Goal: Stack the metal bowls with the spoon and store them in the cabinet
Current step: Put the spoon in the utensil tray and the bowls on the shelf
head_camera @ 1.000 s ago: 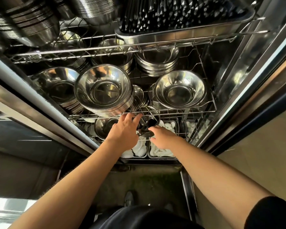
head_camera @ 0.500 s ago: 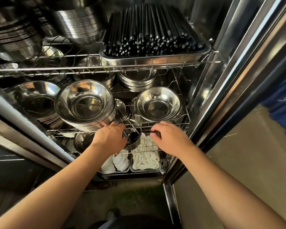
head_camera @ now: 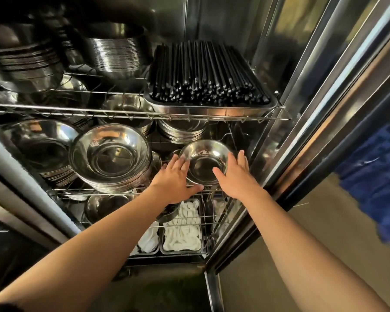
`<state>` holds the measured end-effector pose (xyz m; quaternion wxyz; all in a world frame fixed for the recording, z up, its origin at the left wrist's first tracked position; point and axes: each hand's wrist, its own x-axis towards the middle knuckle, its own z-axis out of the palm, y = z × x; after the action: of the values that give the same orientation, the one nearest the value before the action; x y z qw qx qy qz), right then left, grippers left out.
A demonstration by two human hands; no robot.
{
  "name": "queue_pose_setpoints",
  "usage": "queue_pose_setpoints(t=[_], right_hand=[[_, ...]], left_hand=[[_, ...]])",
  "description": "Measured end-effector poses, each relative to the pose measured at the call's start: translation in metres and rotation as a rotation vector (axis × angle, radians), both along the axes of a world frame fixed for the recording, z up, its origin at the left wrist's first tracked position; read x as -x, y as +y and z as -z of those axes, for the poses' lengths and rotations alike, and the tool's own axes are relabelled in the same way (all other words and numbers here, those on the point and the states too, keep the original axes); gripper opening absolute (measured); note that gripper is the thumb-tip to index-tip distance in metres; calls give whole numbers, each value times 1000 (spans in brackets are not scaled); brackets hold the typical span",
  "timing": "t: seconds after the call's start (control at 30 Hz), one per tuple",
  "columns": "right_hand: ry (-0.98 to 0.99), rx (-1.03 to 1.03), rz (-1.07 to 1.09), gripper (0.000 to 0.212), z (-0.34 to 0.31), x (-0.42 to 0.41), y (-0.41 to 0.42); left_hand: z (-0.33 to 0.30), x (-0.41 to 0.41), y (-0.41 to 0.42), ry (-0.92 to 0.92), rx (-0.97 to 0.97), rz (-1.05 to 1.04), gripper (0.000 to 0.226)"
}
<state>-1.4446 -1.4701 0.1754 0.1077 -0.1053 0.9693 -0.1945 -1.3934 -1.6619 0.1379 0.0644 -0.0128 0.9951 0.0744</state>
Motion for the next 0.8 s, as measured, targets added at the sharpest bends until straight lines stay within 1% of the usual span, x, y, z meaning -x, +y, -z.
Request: queue_pose_setpoints(t=[0.07,0.13,0.2,0.3,0.43,0.57,0.8], right_hand=[[-54,-48,7,83,5,4,-1],[-102,-106,-19,86,11,7,-1],[-131,-122,-40,89,16,8,1],[-142,-123,-64,94,21,7,0],[-173,-126,-117,99,24,5,-5],[-175,-110,-161,99,25,2,-12],[-155,-131,-224,99,22,-1,-25]], left_hand=[[6,2,0,-48,8,-6,106],[9,2,-2,-35,0,0,102],[12,1,-7,-5,16,16,98],[15,-3,-13,19,42,13,97],[17,-11,-18,34,54,-26,101],[17,-22,-24,51,29,-77,102],[15,-38,-30,78,31,-122,97]])
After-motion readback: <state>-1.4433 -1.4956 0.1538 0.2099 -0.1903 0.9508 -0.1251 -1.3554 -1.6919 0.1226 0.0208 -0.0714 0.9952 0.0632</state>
